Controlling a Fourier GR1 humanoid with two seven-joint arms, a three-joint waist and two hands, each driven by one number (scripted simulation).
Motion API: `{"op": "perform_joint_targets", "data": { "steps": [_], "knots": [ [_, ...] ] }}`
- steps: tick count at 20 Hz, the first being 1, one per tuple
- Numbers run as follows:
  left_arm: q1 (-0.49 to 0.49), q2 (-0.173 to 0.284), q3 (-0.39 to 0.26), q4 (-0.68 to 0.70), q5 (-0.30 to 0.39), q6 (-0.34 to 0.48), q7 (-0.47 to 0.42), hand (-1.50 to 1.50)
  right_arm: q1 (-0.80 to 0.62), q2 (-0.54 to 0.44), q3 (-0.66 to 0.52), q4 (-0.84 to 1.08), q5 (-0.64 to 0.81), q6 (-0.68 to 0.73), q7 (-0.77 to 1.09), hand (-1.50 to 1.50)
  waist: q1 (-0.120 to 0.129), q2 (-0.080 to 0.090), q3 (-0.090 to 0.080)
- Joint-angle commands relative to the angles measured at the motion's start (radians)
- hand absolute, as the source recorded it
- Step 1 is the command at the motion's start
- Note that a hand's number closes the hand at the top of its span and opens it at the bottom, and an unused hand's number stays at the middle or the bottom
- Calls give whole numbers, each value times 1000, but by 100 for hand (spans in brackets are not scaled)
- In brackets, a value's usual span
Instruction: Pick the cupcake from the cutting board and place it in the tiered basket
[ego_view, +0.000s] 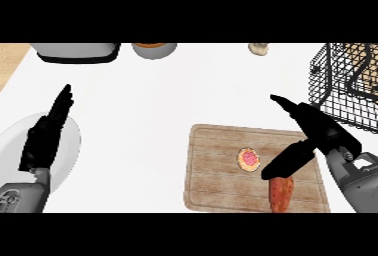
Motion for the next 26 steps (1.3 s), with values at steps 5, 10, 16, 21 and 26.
{"op": "perform_joint_targets", "data": {
  "steps": [5,10,16,21,26],
  "knots": [
    [-51,-17,25,60,-21,-3,-2,0,44,52,89,-93,58,25,203,-150,-16,-2,0],
    [-5,-42,19,32,-41,-3,-23,0,54,45,96,-20,145,66,98,-150,-9,0,0],
    [-5,-65,22,59,-61,-3,-49,0,23,75,105,-5,224,78,118,-150,-9,1,0],
    [-20,-89,2,-1,-94,21,21,0,52,138,149,26,294,54,119,-150,-6,1,1],
    [-2,-51,56,30,-63,-33,-36,0,66,147,109,-8,282,88,153,-150,-10,0,0]
  ]
}}
